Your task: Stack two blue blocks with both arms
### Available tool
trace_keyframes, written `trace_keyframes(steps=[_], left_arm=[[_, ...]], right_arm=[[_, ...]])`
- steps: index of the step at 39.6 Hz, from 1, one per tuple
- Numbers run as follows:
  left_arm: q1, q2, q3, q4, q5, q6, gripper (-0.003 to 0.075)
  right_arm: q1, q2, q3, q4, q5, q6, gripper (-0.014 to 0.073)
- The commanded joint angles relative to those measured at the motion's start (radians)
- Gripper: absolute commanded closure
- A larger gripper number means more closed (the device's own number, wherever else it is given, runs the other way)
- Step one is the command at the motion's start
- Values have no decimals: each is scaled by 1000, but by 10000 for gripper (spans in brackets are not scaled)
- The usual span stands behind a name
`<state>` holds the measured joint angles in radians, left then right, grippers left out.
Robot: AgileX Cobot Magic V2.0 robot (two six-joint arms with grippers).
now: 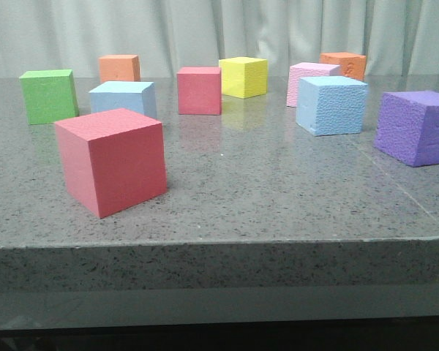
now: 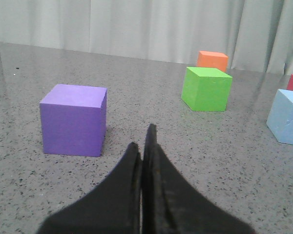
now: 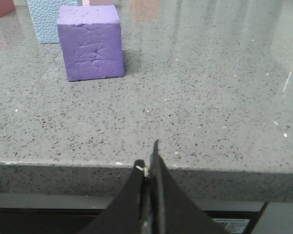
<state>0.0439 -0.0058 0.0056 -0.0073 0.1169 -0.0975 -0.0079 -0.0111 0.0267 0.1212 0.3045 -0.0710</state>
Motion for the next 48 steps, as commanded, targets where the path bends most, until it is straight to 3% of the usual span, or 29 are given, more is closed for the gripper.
trace_keyframes(steps=[1, 21, 34, 48], left_arm=[[1, -17, 2, 1, -78, -2, 741], [1, -17, 2, 1, -80, -2, 741], [1, -17, 2, -6, -264, -2, 741], [1, -17, 2, -6, -262, -2, 741]], right_arm=[[-4, -12, -5, 3, -73, -9, 660], [-4, -12, -5, 3, -106, -9, 660], [-4, -12, -5, 3, -278, -9, 660], [-4, -12, -5, 3, -278, -9, 660]])
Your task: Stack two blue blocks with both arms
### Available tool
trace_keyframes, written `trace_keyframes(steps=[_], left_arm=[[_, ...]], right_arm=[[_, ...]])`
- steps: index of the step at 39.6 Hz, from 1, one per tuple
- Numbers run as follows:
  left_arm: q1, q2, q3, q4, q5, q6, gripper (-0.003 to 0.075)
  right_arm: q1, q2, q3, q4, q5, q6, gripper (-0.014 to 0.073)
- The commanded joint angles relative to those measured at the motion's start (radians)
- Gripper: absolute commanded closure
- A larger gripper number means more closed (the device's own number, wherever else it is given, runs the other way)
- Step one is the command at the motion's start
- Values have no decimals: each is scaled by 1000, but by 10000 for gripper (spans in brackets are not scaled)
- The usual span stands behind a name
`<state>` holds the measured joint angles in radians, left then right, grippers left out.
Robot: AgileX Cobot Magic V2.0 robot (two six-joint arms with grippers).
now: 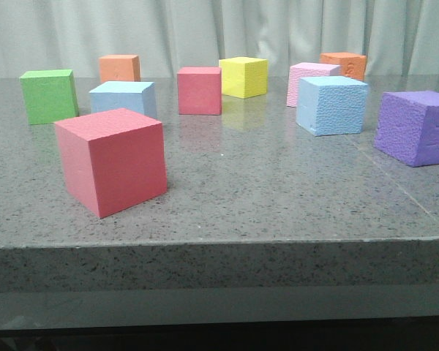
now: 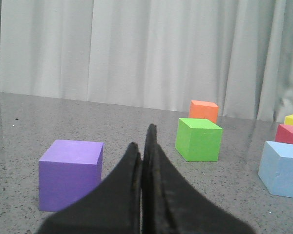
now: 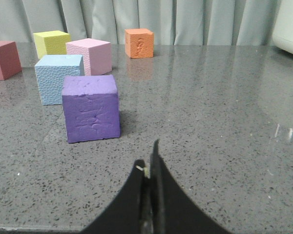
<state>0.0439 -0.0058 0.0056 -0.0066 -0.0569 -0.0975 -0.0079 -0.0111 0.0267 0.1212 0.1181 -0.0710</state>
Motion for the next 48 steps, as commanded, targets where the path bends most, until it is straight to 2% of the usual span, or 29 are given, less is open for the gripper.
trace_keyframes(steps=[1, 13, 16, 22, 25, 28, 33, 37, 48], left_arm=[[1, -17, 2, -6, -88, -2, 741], [1, -17, 2, -6, -109, -2, 741], [1, -17, 2, -6, -166, -2, 741], [1, -17, -6, -58, -344, -32, 741], [1, -17, -32, -88, -353, -37, 741], [1, -13, -76, -84, -313, -37, 741], [1, 23, -177, 7, -225, -37, 741], [1, 96, -287, 63, -98, -37, 741], [-3, 464, -628, 106, 291, -37, 741]], right_arm=[[-4, -12, -5, 3, -92, -9, 660], [-4, -12, -5, 5, -118, -9, 660], [-2, -12, -10, 30, -193, -6, 660], [-2, -12, -56, 82, -433, -6, 660], [-2, -12, -103, 82, -441, -6, 660], [-2, -12, -171, 82, -362, -6, 660], [-2, -2, -310, 82, -118, -8, 660], [-2, 52, -427, 69, 57, -8, 660], [-2, 378, -736, 33, 299, -8, 660]])
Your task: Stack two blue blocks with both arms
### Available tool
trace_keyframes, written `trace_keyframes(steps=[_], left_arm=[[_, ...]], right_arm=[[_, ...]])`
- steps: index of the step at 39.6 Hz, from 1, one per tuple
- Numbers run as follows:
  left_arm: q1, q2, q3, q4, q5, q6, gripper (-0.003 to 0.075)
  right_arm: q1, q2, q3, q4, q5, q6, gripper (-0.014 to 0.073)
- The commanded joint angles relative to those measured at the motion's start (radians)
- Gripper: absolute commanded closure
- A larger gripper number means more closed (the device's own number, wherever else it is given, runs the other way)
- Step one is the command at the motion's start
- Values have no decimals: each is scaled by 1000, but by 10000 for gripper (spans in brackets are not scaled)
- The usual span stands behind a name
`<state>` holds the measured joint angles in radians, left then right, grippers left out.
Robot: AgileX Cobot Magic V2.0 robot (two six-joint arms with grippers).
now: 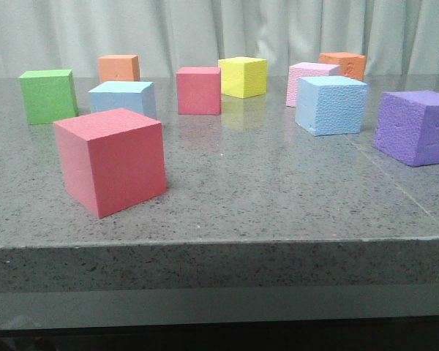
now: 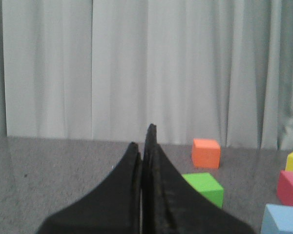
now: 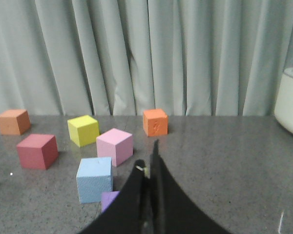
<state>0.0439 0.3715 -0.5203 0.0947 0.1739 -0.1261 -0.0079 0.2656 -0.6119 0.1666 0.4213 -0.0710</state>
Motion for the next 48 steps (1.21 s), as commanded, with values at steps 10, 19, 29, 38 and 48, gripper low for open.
trace_keyframes(steps=[10, 19, 29, 38, 48], left_arm=[[-3, 234, -257, 5, 205, -8, 741], [-3, 236, -257, 5, 118, -8, 741], [-3, 242, -257, 5, 118, -8, 741], [-3, 249, -255, 5, 123, -8, 740], [-3, 249, -255, 5, 123, -8, 610]], right_arm=[[-2, 239, -180, -12, 10, -8, 660], [-2, 243, -180, -12, 8, -8, 660], [-2, 243, -180, -12, -13, -8, 660], [-2, 243, -180, -12, -25, -8, 651], [-2, 243, -180, -12, -39, -8, 296]])
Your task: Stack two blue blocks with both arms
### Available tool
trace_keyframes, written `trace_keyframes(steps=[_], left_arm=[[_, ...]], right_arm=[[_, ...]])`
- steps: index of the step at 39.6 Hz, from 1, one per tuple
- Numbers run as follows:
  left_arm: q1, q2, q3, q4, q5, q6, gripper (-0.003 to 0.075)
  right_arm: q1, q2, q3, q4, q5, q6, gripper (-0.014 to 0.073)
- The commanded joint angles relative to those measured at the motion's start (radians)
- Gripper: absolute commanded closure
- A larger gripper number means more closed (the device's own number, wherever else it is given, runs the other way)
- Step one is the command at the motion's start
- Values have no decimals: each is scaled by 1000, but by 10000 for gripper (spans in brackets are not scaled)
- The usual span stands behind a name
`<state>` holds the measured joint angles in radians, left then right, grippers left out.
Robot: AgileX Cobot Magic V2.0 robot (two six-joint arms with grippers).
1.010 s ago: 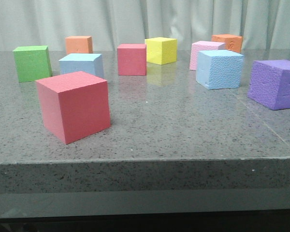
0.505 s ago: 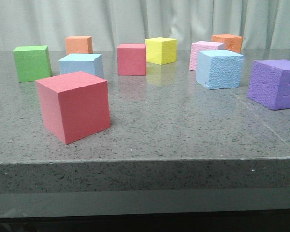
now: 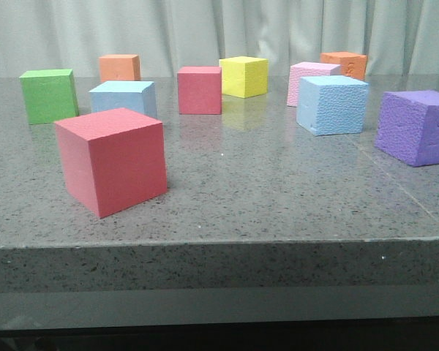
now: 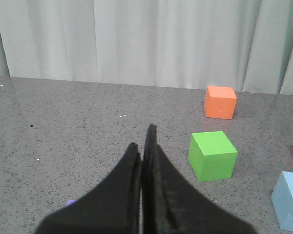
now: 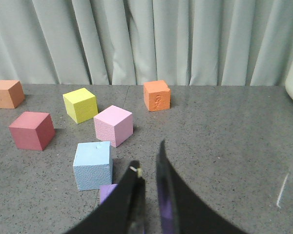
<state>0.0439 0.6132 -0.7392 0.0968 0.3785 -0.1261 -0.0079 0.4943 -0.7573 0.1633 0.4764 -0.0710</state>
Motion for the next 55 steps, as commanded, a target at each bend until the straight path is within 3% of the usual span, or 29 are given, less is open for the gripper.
trace_keyframes(steps=[1, 8, 12, 26, 42, 55], left_arm=[[-3, 7, -36, 3, -82, -8, 563], [-3, 7, -36, 3, -82, -8, 179], [-3, 7, -36, 3, -82, -8, 59], [-3, 7, -36, 3, -80, -8, 119], [-3, 7, -36, 3, -80, -8, 206], [-3, 7, -36, 3, -80, -8, 209]], right_arm=[[-2, 14, -35, -9, -94, -8, 237], [-2, 14, -35, -9, -93, -8, -60], [-1, 14, -35, -9, -93, -8, -52], [-1, 103, -87, -2, -48, -8, -52], [50, 580, -419, 11, 238, -8, -52], [190, 953, -665, 9, 306, 28, -52]])
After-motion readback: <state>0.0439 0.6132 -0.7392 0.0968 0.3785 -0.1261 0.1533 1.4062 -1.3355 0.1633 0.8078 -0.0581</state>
